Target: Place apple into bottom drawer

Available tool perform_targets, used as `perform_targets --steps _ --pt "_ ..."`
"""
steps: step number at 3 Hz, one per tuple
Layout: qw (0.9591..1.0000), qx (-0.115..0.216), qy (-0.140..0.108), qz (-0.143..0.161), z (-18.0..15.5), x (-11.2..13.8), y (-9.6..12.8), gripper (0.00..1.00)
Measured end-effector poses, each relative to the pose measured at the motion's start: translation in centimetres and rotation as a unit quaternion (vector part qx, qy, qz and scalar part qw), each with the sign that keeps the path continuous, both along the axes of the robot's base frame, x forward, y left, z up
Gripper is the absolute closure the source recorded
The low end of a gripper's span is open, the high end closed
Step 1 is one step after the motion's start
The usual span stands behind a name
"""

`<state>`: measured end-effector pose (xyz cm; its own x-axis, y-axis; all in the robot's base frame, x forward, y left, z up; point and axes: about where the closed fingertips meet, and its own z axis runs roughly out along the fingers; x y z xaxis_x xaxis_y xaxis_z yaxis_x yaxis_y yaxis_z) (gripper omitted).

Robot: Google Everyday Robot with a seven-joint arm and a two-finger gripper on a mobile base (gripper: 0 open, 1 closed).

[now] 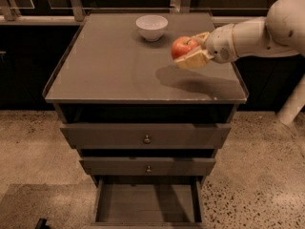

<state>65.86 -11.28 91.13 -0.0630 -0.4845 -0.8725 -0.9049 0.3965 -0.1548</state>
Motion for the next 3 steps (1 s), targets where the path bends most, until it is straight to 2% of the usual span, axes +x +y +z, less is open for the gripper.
perform_targets --steps 1,2,3 --pt "0.9965 0.043 -0.061 -0.038 7.1 -5.9 1.7 1.00" --pt "0.9890 0.113 -0.065 -0.069 6.9 -9.5 3.6 1.00" --pt "0.9866 0.139 -0.042 -0.075 5.7 -11.8 4.7 1.00"
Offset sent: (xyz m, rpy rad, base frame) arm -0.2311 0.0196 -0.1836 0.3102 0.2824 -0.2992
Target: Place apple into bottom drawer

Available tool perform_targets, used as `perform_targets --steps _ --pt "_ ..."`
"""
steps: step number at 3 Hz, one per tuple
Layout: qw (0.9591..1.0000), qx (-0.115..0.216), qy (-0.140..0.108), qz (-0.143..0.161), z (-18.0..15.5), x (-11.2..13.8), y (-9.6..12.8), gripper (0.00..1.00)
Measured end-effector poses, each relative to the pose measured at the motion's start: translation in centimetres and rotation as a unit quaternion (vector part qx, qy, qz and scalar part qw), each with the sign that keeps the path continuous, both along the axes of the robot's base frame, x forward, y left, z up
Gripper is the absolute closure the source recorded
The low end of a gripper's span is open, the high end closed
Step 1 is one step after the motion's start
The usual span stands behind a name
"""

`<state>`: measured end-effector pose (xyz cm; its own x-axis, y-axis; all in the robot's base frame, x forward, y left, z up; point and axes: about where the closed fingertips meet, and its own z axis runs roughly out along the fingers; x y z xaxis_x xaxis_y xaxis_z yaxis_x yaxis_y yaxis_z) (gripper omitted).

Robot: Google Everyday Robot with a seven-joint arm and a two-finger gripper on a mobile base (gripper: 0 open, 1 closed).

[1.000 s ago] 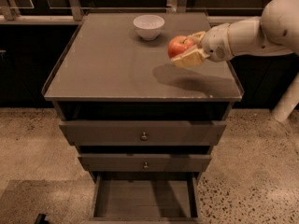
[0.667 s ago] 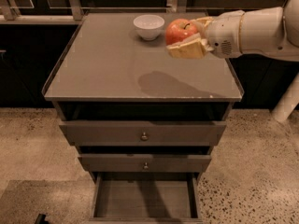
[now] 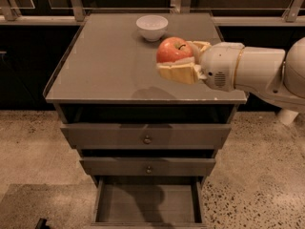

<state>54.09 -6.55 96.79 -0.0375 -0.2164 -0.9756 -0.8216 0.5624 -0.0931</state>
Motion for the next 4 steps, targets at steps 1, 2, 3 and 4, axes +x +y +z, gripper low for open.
perform_targets --steps 1,2,3,4 --pt "1.0000 0.000 0.000 0.000 0.0 0.0 0.0 1.00" --pt "0.9999 0.011 0.001 0.011 -2.9 -1.1 1.2 1.00" --pt "0.9970 0.074 0.019 -0.015 -9.5 -2.8 1.2 1.00" --pt "0.9879 0.133 0.043 -0.068 -15.8 -5.7 0.6 1.00"
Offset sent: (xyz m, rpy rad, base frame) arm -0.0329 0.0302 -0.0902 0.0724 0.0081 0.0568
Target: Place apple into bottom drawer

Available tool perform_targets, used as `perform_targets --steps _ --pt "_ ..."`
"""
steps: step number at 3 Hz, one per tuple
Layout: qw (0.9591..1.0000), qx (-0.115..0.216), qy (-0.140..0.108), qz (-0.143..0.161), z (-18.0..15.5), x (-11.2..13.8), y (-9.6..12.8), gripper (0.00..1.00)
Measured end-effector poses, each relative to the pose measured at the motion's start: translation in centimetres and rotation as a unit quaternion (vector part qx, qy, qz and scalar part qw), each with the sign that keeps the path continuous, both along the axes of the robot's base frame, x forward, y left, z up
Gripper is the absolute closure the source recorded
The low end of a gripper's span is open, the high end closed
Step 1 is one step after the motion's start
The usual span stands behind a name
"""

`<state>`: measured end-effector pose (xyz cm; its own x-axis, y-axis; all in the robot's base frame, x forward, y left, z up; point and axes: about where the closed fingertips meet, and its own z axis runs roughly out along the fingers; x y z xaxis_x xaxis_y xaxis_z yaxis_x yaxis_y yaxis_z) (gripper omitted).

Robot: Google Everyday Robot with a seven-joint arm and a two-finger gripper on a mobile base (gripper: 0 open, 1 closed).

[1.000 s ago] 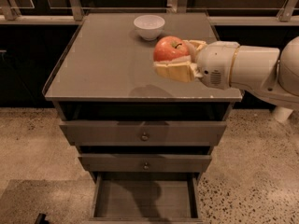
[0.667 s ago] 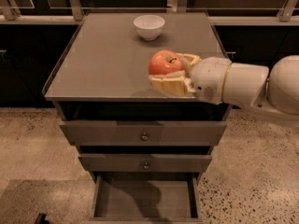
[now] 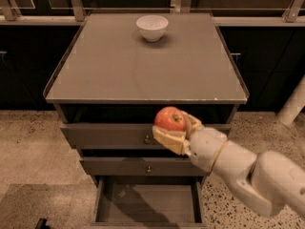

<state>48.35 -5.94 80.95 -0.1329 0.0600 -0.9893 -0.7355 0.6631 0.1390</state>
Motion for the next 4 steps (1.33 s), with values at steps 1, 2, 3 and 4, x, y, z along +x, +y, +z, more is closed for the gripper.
perform_targets --steps 1,2,3,4 --pt "0.9969 0.034 0.061 -0.035 -7.4 -2.9 1.1 1.00" --pt "0.9855 0.035 0.143 -0.084 -14.0 -3.2 0.0 1.00" --pt "0.9836 0.028 0.149 -0.098 -14.6 -3.0 -0.6 1.00" --pt "0.9799 0.022 0.175 -0.092 -16.5 -3.1 0.8 1.00"
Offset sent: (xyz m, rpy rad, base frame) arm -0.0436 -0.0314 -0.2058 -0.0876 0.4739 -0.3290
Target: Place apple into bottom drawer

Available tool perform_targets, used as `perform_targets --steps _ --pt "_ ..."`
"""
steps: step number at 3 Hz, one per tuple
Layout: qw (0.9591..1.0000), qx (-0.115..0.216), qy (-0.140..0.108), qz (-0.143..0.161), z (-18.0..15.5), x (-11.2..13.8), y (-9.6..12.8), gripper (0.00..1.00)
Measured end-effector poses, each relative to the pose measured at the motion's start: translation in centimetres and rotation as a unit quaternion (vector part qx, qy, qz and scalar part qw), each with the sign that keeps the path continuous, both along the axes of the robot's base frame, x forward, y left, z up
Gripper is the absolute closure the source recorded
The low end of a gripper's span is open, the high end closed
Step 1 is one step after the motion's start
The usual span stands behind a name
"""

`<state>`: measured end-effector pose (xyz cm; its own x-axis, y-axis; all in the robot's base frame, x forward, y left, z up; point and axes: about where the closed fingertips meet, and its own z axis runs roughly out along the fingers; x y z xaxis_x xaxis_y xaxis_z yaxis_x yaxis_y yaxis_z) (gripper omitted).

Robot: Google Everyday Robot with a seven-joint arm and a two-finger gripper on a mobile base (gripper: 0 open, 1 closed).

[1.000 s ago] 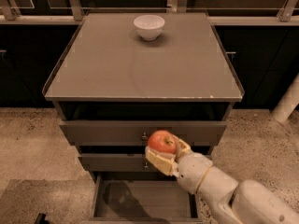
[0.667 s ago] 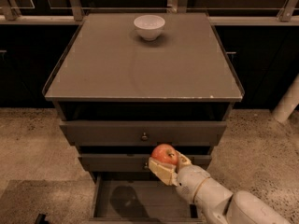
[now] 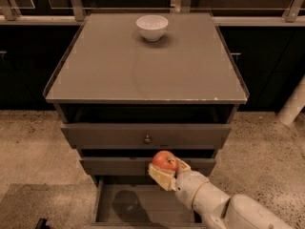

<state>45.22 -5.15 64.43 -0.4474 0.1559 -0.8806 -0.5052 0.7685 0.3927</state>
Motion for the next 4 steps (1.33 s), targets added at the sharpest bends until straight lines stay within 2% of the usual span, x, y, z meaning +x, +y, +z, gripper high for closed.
perform_targets --steps 1,2,3,4 --pt "0.9951 0.044 0.085 0.025 -6.8 -0.3 2.6 1.00" --pt "0.9786 0.062 0.194 0.027 -16.8 -1.2 3.7 1.00" --pt "0.9618 0.080 0.262 -0.001 -23.8 -1.9 3.8 1.00" --pt "0.9450 0.100 0.309 -0.039 -29.4 -1.8 3.1 1.00"
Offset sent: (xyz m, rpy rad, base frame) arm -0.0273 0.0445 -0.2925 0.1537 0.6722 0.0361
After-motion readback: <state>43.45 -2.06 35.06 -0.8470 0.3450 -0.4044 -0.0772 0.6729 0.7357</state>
